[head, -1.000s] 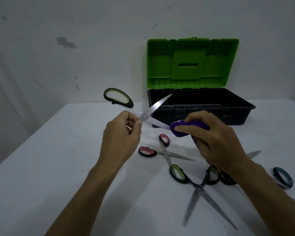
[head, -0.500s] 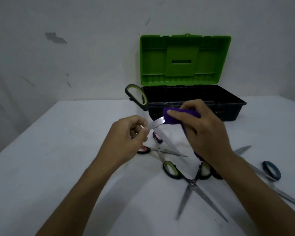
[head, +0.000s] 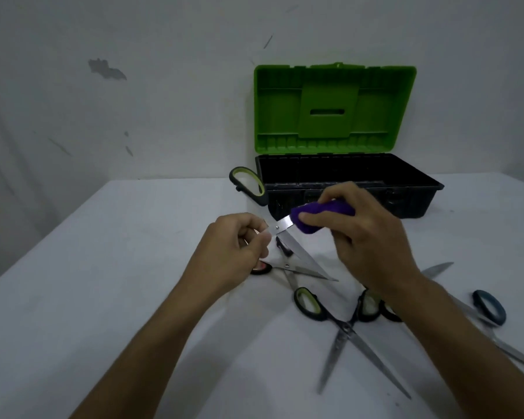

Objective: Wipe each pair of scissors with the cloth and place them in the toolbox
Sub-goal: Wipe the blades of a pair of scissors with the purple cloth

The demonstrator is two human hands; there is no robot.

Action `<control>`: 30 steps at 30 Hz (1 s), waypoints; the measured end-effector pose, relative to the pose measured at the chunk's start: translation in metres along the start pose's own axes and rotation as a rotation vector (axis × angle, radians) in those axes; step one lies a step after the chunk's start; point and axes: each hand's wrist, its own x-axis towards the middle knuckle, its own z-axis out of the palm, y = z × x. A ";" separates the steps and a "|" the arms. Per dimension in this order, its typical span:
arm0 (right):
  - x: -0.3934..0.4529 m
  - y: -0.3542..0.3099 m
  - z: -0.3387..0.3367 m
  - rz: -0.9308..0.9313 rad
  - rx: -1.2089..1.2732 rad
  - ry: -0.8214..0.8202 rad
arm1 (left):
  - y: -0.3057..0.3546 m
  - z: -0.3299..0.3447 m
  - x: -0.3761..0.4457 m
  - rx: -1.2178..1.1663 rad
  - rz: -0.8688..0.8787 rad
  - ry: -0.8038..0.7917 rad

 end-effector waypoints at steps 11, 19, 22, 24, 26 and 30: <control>-0.003 -0.001 0.001 0.019 0.047 -0.150 | 0.000 0.001 -0.002 0.126 0.031 0.080; -0.005 -0.008 -0.001 -0.091 0.157 -0.206 | -0.001 0.004 -0.004 0.186 0.052 0.120; -0.007 -0.008 -0.003 -0.101 0.210 -0.152 | -0.001 0.003 -0.003 0.184 0.069 0.132; -0.006 -0.009 -0.001 -0.127 0.211 -0.180 | 0.000 0.005 -0.003 0.177 0.081 0.099; -0.006 -0.008 0.003 -0.106 0.201 -0.209 | 0.001 0.005 -0.003 0.161 0.082 0.063; -0.007 0.008 0.000 0.047 0.092 -0.020 | -0.002 -0.001 0.000 0.086 0.046 0.071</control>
